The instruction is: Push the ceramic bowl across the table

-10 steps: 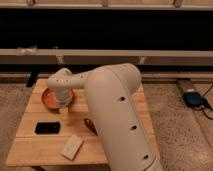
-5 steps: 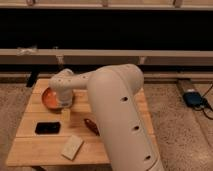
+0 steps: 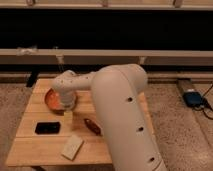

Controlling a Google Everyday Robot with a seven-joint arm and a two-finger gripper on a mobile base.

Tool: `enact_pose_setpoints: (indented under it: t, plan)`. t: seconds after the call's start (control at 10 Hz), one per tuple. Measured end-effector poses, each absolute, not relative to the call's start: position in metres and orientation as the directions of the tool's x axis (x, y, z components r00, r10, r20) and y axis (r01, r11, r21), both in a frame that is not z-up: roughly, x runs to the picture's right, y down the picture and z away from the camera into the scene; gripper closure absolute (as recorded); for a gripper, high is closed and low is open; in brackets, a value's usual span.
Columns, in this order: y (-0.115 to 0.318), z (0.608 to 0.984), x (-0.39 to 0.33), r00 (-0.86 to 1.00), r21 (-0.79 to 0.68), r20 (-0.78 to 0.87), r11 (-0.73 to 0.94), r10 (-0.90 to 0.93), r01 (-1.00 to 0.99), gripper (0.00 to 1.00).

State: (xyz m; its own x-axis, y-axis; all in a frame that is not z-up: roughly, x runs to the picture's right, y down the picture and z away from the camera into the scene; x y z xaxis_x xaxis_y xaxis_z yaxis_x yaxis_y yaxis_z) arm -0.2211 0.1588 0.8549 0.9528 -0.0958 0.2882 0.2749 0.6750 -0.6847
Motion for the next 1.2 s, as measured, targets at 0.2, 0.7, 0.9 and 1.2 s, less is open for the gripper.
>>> enact_pose_setpoints:
  t: [0.2, 0.7, 0.9, 1.2]
  plan:
    - [0.164, 0.85, -0.211, 0.953, -0.698, 0.285, 0.659, -0.104, 0.28, 0.2]
    - [0.183, 0.836, -0.188, 0.949, -0.757, 0.292, 0.578, -0.116, 0.304, 0.2]
    - [0.192, 0.826, -0.178, 0.945, -0.775, 0.307, 0.548, -0.109, 0.315, 0.2]
    - [0.207, 0.811, -0.169, 0.941, -0.781, 0.326, 0.534, -0.093, 0.324, 0.2]
